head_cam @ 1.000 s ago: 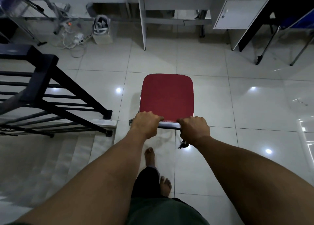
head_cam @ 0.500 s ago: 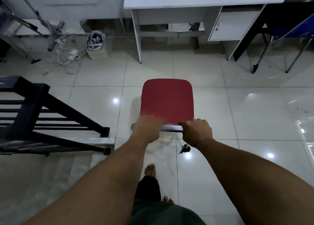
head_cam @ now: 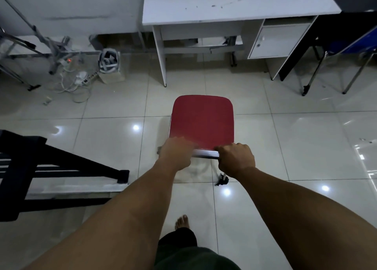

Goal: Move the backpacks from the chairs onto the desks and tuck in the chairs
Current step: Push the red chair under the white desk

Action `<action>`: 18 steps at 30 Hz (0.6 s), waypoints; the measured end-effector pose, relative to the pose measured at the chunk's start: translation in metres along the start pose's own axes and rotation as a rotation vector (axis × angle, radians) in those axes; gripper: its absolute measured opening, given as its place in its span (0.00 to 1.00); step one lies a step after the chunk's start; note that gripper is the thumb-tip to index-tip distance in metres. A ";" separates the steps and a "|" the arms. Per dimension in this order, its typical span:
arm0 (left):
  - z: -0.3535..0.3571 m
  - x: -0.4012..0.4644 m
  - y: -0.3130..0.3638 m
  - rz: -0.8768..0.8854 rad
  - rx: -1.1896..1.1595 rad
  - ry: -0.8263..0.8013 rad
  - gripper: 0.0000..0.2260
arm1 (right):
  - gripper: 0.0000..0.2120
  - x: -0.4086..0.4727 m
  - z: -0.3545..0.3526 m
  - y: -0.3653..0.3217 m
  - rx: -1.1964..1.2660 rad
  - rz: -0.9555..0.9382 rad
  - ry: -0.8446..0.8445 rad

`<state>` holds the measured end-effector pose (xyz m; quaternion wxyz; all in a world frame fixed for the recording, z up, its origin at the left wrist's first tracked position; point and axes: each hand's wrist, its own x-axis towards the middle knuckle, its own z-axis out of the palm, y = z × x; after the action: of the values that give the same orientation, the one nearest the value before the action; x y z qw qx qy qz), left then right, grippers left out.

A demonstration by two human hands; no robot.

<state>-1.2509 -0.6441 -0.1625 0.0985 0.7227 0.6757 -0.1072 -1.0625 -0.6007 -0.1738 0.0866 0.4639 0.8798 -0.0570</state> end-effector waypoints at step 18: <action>-0.034 0.102 -0.023 0.019 -0.004 0.001 0.20 | 0.13 0.096 -0.023 0.052 -0.010 -0.037 -0.001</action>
<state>-1.2669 -0.5350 -0.1595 0.1007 0.7291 0.6689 -0.1044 -1.0749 -0.4895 -0.1725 0.0883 0.4472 0.8884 -0.0544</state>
